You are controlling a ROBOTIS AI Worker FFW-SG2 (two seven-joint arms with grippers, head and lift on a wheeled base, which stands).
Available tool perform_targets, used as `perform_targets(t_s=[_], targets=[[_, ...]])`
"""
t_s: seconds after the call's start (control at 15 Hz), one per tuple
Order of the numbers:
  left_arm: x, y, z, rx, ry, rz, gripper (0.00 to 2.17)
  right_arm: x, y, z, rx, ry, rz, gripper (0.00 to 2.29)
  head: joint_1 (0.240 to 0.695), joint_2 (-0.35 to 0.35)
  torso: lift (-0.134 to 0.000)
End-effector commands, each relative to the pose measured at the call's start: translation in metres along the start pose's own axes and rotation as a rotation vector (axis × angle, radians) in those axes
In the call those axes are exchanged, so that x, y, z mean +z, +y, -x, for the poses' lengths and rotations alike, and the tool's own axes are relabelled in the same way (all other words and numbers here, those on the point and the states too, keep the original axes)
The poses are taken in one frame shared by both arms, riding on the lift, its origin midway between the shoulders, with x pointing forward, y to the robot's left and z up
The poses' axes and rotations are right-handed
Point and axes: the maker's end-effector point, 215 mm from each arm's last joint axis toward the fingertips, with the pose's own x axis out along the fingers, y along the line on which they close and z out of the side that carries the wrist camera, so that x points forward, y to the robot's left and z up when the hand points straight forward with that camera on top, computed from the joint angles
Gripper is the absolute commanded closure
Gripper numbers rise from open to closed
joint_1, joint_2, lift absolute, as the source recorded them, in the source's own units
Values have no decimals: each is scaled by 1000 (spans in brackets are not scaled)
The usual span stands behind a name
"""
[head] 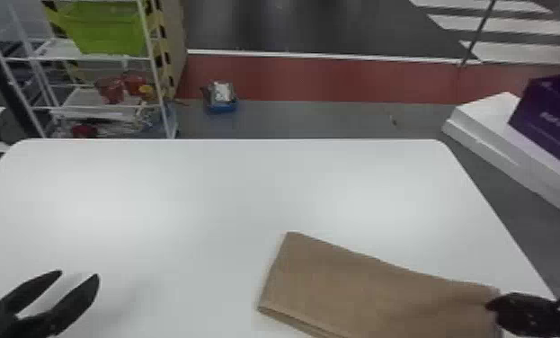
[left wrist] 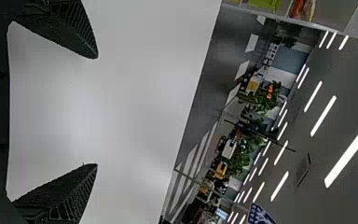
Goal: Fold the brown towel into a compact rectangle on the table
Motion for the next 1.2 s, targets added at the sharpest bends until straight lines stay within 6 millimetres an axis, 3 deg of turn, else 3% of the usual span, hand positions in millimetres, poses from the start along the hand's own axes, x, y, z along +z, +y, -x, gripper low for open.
perform_targets(t_s=[0.0,0.2,0.33,0.4,0.67,0.8,0.93,1.07,1.13], targets=[[0,-1,1,-1,-1,0,46,9,-11,-4,-15,-23,5,1291,695,-83,-134],[0,0,3,4,1,-1,46,11,-30,17,-64,-4,26,1291,695,-60,-134],[2,-2,1,-2,-3,-3,46,14,-43,55,-146,-15,-3,1291,695,-57,-134],[3,-3,0,-4,-4,-3,46,11,-37,65,-150,-6,-13,1291,695,-57,-134],[8,-5,-2,-12,-11,-10,46,1,22,34,-13,-8,-37,1291,695,-94,-134],[12,-8,0,-16,-15,-15,46,7,25,24,-1,-29,-38,1291,695,-106,-134],[15,-11,1,-20,-14,-18,46,16,13,25,-24,-47,-24,1291,695,-101,-134],[16,-12,2,-21,-15,-21,46,14,-20,77,-148,-40,-54,1291,695,-89,-134],[16,-12,2,-19,-14,-20,46,16,-14,92,-148,-22,-43,1291,695,-86,-134]])
